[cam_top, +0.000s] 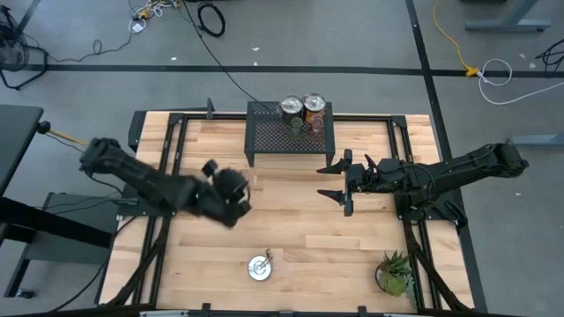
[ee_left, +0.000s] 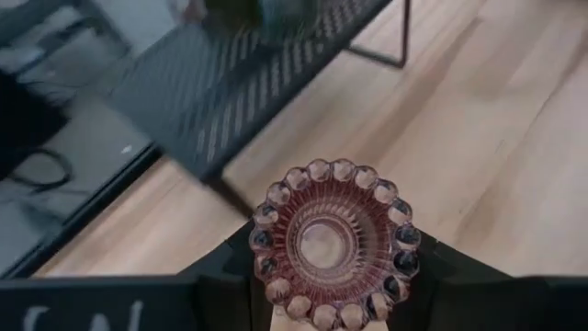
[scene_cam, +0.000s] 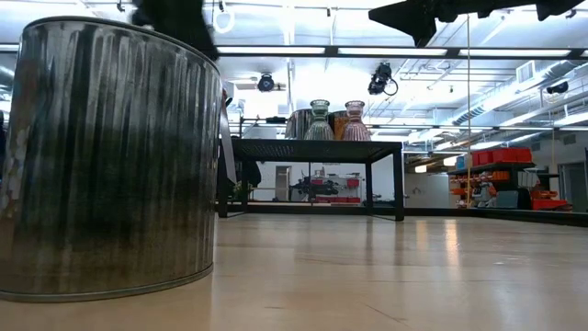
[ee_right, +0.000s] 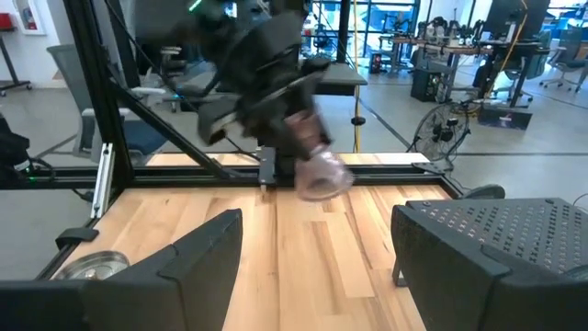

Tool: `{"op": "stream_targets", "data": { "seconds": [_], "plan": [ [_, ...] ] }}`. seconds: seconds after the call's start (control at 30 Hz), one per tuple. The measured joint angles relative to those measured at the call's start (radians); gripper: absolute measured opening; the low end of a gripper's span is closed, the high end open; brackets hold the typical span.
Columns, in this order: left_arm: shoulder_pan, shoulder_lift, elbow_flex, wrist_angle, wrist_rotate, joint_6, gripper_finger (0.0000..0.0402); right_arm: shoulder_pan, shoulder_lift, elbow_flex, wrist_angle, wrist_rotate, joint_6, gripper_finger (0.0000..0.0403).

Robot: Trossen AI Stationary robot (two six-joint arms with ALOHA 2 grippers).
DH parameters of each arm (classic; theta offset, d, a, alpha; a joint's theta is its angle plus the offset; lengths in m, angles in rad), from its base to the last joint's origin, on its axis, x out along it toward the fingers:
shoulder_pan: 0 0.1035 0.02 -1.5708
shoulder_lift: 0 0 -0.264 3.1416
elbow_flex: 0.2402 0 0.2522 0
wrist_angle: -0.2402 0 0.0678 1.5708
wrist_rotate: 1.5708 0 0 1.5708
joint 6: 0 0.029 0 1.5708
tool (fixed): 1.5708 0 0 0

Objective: Pick & Place candle stick holders
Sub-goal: Put the pink candle holder on the shelf aligned with the other candle holders

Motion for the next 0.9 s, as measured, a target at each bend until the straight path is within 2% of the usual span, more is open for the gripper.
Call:
{"op": "stream_targets", "data": {
  "seconds": [0.13,0.27,0.47,0.67,0.83,0.9],
  "plan": [
    [0.173,-0.048,0.000,0.231,0.148,0.293,0.0145,0.000,0.000,0.000,0.002,0.000,0.000,0.0279],
    [0.350,-0.060,0.000,0.390,0.300,0.470,0.0145,0.000,0.000,0.000,0.003,0.000,0.000,0.0279],
    [0.589,-0.033,-0.001,0.443,0.503,0.463,0.0145,0.000,0.000,0.000,0.006,0.000,-0.014,0.0279],
    [0.691,0.034,0.000,0.571,0.649,0.456,0.0145,0.000,0.000,0.000,0.016,0.000,-0.028,0.0279],
    [0.701,0.090,0.000,0.629,0.666,0.463,0.0145,0.000,0.000,0.000,0.021,0.000,-0.028,0.0279],
    [0.701,0.108,0.000,0.625,0.638,0.468,0.0145,0.000,0.000,0.000,0.021,0.000,-0.028,0.0279]
  ]
}}
